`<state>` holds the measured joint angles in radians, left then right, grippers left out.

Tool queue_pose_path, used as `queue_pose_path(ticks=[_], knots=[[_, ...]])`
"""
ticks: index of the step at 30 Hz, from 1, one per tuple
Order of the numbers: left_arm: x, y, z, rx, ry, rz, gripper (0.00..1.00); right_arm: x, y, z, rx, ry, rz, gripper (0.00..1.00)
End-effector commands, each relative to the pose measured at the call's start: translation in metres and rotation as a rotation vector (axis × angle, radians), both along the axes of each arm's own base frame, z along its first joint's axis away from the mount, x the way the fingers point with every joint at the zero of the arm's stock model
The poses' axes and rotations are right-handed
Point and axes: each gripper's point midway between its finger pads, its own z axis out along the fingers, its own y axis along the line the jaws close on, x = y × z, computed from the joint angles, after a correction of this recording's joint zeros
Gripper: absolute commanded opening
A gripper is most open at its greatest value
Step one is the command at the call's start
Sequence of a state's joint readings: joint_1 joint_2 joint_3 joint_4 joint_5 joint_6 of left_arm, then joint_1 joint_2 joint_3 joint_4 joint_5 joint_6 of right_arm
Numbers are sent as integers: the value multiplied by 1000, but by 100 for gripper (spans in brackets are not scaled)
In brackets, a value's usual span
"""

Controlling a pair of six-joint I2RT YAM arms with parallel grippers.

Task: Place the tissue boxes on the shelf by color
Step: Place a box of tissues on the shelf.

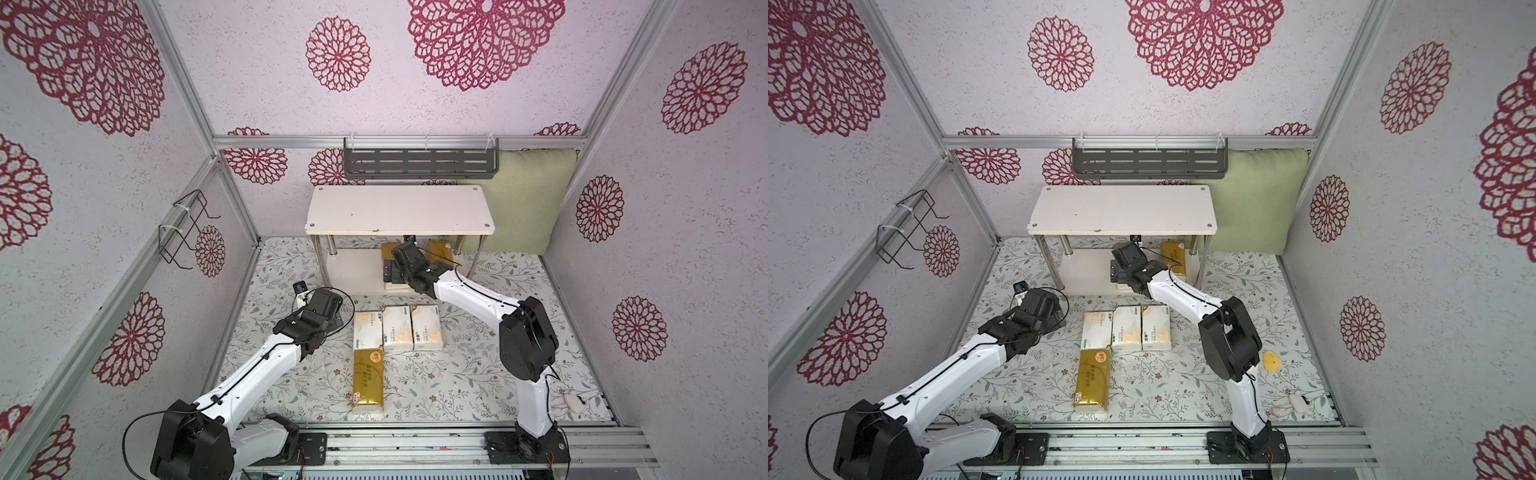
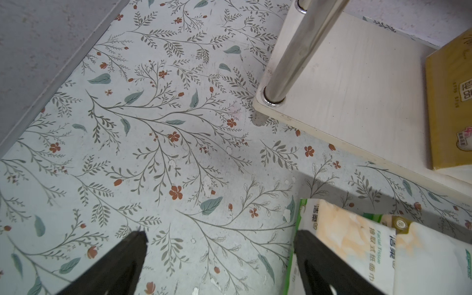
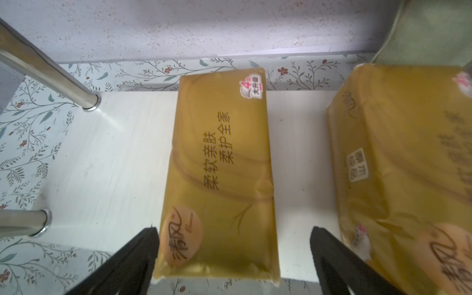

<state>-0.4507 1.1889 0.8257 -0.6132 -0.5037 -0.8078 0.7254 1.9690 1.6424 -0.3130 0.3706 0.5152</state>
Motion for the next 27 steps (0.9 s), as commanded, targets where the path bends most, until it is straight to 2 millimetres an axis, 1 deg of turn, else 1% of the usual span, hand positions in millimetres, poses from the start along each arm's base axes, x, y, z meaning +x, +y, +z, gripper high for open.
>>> queue_pose_path(ticks=[1, 7, 11, 15, 21, 27], knots=[[-10, -4, -3, -15, 15, -8, 97, -13, -7, 43, 67, -83, 2, 99], [-17, -16, -1, -32, 33, -36, 97, -40, -22, 50, 86, -98, 23, 99], [-28, -24, 2, -25, 56, -57, 97, -57, -31, 42, 72, -69, 39, 99], [-42, -34, 2, -31, 89, -87, 97, -78, -45, 36, 69, -54, 43, 99], [-62, -50, -5, -37, 151, -131, 97, -101, -69, 29, 62, -48, 30, 99], [-84, -70, -18, -45, 228, -185, 97, -112, -83, 26, 55, -47, 14, 99]])
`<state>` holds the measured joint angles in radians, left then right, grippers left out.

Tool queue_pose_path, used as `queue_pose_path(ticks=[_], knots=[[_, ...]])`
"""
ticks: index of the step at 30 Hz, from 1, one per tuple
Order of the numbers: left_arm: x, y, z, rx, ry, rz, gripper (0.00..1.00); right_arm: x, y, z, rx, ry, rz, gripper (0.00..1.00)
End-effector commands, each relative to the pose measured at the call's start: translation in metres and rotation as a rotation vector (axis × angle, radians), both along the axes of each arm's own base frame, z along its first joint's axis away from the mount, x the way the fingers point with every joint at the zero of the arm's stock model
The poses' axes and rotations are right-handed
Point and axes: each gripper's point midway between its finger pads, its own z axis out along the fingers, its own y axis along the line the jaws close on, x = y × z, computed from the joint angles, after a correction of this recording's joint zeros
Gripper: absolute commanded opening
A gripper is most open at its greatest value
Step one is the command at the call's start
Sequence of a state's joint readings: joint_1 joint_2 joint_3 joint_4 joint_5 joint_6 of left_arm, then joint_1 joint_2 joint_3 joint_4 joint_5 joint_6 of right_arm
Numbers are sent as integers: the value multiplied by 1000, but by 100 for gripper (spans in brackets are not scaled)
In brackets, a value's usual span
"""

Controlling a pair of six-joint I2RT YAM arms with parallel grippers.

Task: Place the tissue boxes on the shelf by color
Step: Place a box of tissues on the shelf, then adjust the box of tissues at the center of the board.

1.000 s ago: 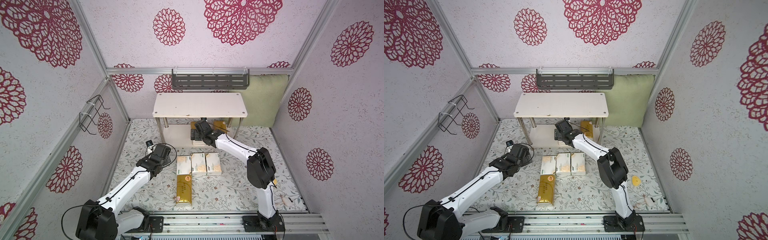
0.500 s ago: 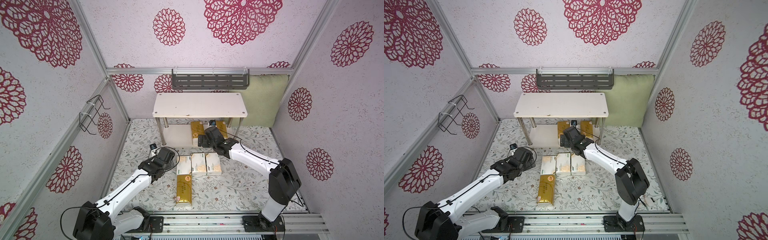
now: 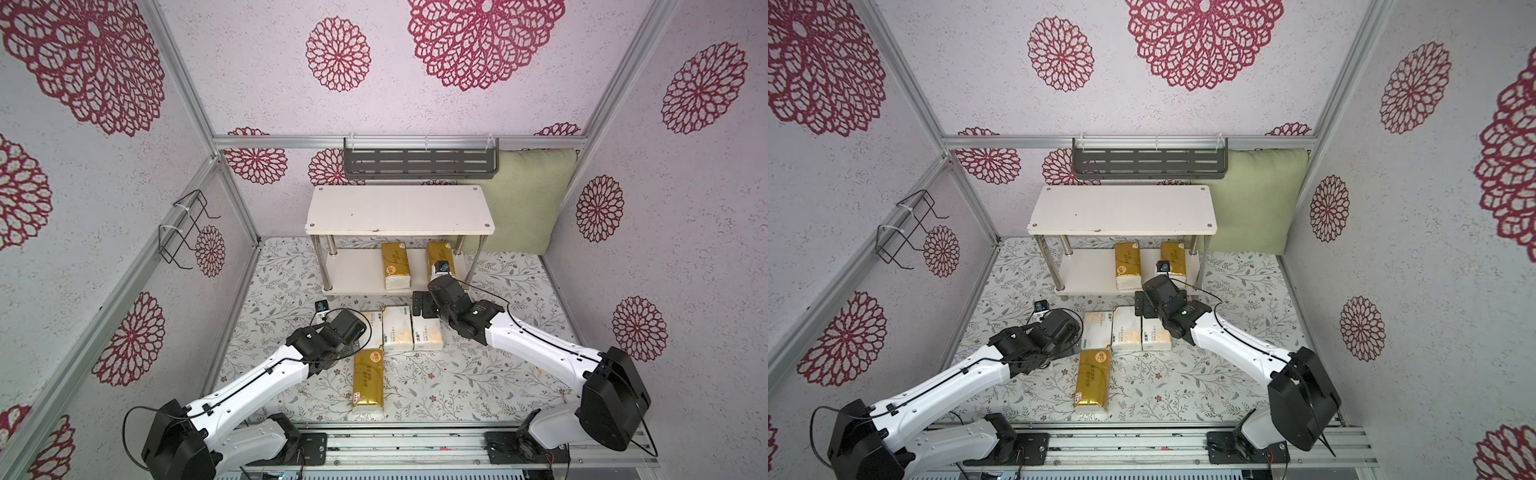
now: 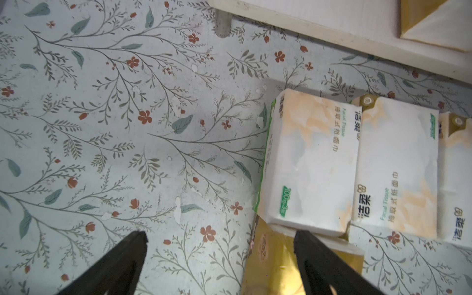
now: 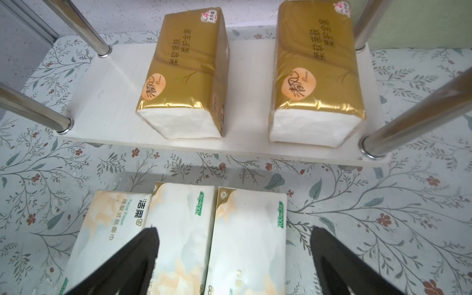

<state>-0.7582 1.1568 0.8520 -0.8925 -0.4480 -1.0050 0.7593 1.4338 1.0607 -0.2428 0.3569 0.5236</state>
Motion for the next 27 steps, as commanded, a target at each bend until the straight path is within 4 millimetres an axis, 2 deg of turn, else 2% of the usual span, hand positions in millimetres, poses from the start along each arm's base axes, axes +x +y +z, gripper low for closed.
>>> queue_pose_path(ticks=[1, 9, 18, 27], knots=[[-17, -10, -4, 3, 58, -14, 97, -3, -10, 14, 17, -36, -29, 99], [-45, -30, -11, 25, 84, -118, 97, -13, -23, 1, -13, -19, -49, 99], [-63, -49, -21, -37, 129, -234, 97, -10, -21, -6, -18, -11, -48, 99], [-70, -66, -30, -57, 169, -305, 97, -8, -17, -12, -17, 1, -42, 99]])
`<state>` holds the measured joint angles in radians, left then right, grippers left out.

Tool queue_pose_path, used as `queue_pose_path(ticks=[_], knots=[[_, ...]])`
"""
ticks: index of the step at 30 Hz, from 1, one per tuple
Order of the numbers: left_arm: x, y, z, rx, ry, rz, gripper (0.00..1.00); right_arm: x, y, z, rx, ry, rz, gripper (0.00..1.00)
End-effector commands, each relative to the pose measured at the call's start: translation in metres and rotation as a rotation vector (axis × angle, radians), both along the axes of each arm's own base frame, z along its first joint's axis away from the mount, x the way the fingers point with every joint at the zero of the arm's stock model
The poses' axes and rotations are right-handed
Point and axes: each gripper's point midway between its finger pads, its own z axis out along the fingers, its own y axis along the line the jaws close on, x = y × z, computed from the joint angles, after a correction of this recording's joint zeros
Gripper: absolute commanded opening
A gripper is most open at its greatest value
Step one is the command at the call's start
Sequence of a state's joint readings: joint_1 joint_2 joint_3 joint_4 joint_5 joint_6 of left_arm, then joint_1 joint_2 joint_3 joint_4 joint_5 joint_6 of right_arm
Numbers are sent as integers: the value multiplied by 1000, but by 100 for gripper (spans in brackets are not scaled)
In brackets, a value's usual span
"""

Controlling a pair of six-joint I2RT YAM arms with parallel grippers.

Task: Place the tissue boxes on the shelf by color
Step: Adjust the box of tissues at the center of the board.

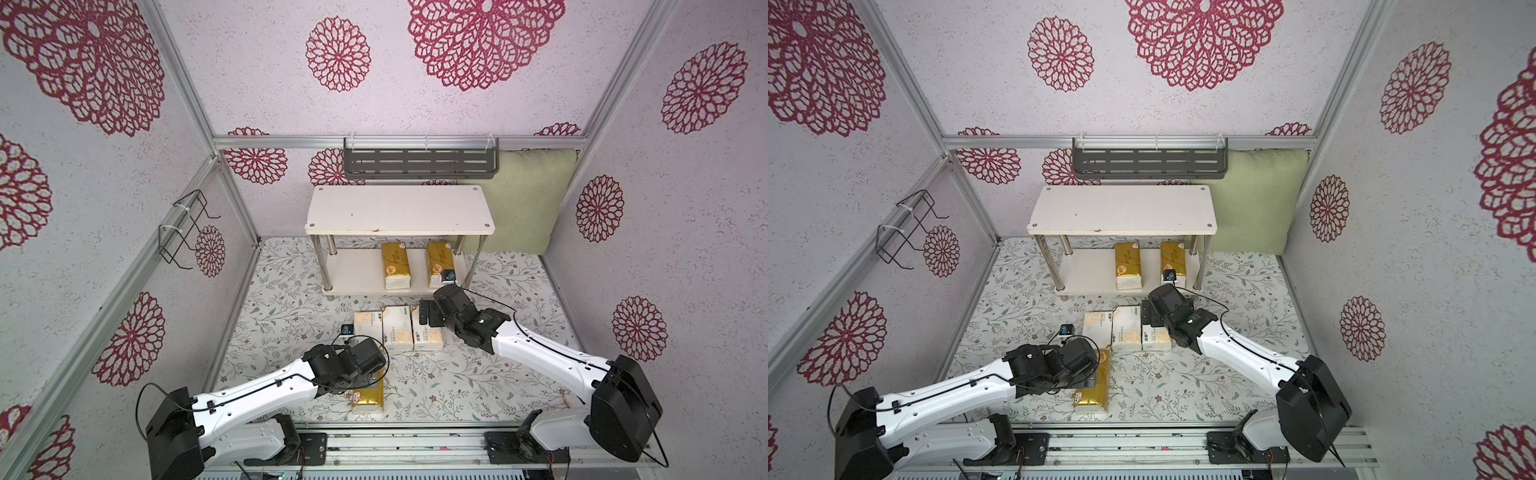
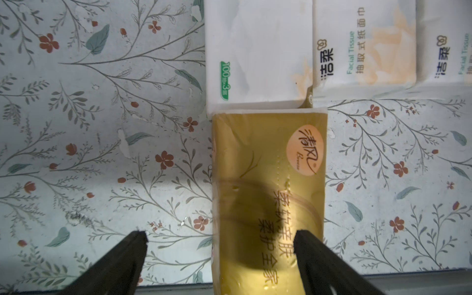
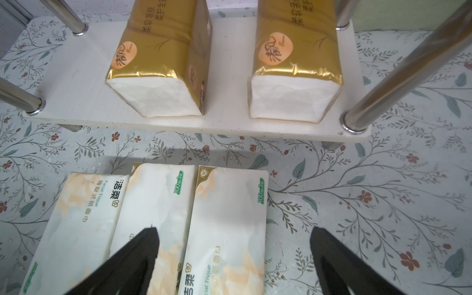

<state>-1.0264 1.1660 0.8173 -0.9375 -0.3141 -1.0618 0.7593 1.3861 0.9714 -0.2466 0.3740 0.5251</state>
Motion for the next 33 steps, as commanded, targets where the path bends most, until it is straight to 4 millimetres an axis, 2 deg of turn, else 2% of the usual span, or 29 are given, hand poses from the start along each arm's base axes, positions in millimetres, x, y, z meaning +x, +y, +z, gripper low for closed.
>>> queue_pose_path(ticks=[1, 14, 21, 28, 33], knots=[[-5, -12, -7, -21, 22, -46, 97, 6, 1, 6, 20, -24, -28, 99], [-10, -28, -27, 5, 83, -86, 97, 7, 4, 6, 28, -24, -22, 99], [-10, -39, -25, -27, 91, -102, 97, 8, 5, 2, 28, -17, -20, 99], [-15, -34, -13, -13, 89, -86, 97, 8, 6, 1, 31, -18, -20, 99], [-24, -26, -21, 17, 126, -57, 97, 8, 7, -1, 34, -14, -18, 99]])
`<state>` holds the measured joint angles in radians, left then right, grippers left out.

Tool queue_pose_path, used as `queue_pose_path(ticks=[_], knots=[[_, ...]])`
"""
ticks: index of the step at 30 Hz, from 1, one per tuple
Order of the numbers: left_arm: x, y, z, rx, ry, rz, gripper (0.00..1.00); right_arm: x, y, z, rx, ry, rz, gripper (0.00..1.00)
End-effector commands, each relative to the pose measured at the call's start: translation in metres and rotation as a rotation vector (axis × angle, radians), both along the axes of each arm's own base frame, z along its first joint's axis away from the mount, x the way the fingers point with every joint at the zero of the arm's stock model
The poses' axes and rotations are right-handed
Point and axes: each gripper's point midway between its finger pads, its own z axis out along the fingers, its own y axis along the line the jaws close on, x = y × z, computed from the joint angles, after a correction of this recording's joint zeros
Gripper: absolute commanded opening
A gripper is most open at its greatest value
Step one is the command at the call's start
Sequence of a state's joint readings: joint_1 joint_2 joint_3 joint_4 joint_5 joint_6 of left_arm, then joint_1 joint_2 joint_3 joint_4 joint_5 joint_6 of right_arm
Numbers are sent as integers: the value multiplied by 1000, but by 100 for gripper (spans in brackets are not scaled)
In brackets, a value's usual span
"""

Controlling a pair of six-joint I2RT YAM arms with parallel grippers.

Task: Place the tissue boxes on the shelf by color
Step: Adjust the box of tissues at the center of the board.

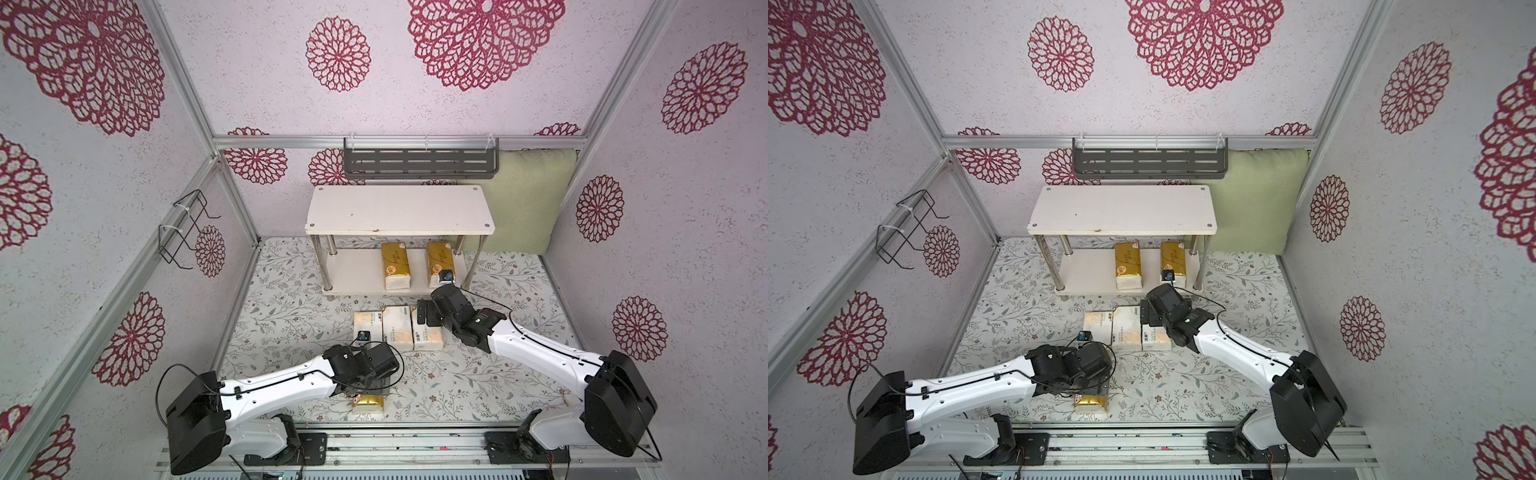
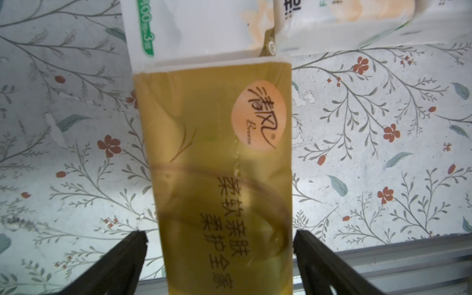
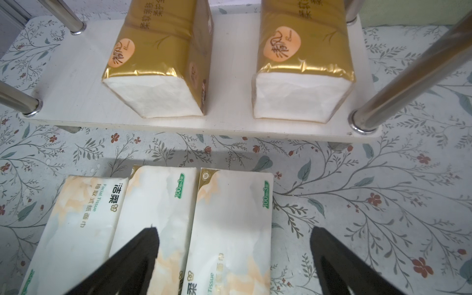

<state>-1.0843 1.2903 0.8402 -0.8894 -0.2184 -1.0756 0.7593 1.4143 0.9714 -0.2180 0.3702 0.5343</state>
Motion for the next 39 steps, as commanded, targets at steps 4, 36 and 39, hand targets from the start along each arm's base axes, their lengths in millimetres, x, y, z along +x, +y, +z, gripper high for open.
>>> queue_pose_path(ticks=[4, 36, 39], knots=[[-8, 2, -2, 31, 21, -5, 97, 4, 4, 5, 30, -19, -10, 99], [22, -5, -4, 36, -35, -44, 85, 5, 7, -2, 32, -7, 0, 99], [26, -6, -4, 28, -42, -41, 85, 4, 7, -2, 30, -5, 0, 99]])
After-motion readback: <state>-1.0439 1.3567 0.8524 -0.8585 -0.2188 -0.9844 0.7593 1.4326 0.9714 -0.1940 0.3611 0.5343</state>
